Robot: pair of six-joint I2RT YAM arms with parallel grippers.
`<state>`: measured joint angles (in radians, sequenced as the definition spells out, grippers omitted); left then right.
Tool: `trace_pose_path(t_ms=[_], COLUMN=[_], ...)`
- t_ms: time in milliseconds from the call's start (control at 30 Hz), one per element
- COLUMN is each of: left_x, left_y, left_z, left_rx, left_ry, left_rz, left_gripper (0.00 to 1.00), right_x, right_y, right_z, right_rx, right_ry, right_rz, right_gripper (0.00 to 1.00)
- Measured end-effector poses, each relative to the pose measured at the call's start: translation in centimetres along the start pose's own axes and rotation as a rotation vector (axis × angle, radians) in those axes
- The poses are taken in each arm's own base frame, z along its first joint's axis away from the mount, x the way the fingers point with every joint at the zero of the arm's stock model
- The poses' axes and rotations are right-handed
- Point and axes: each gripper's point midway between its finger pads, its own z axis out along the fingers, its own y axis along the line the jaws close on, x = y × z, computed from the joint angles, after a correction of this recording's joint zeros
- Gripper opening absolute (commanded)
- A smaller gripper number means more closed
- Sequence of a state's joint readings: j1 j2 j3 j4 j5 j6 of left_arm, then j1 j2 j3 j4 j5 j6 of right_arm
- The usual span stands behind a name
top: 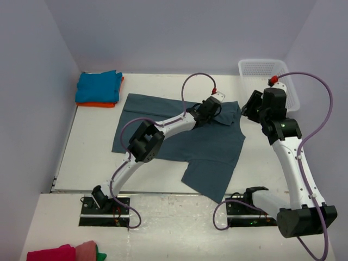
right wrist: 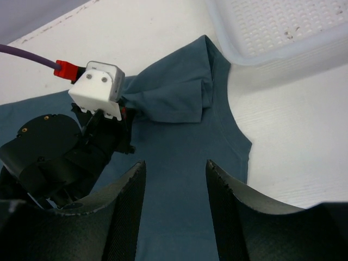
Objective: Fold and stack the t-shirts
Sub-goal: Fold the flattened tshirt in 1/3 of the way
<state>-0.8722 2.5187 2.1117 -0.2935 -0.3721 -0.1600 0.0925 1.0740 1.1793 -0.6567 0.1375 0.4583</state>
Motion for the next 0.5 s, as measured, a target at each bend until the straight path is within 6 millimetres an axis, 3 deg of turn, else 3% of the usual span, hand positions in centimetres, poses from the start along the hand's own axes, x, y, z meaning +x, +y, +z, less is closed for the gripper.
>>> trace_pose_path(t_ms=[67, 200, 500], left_x=[0.4, 0.9, 1.0], left_y=[0.1, 0.1, -0.1], left_z=[0.0, 0.1, 0.0], left_rx=[0.0, 0.001, 0.007], left_ry=[0.003, 0.011, 0.003], left_rz=[0.001, 0.01, 0.006], left_gripper=[0.0, 0.27, 0.31], right_x=[0.5, 1.0, 1.4], right_y=[-0.2, -0.1, 0.1], right_z=[0.3, 0.9, 1.1], right_rx=[0.007, 0.006, -0.007], right_ry=[0.015, 0.041, 0.055], right_rz=[-0.002, -0.005, -0.009], right_gripper=[0.5, 0.5, 0.5])
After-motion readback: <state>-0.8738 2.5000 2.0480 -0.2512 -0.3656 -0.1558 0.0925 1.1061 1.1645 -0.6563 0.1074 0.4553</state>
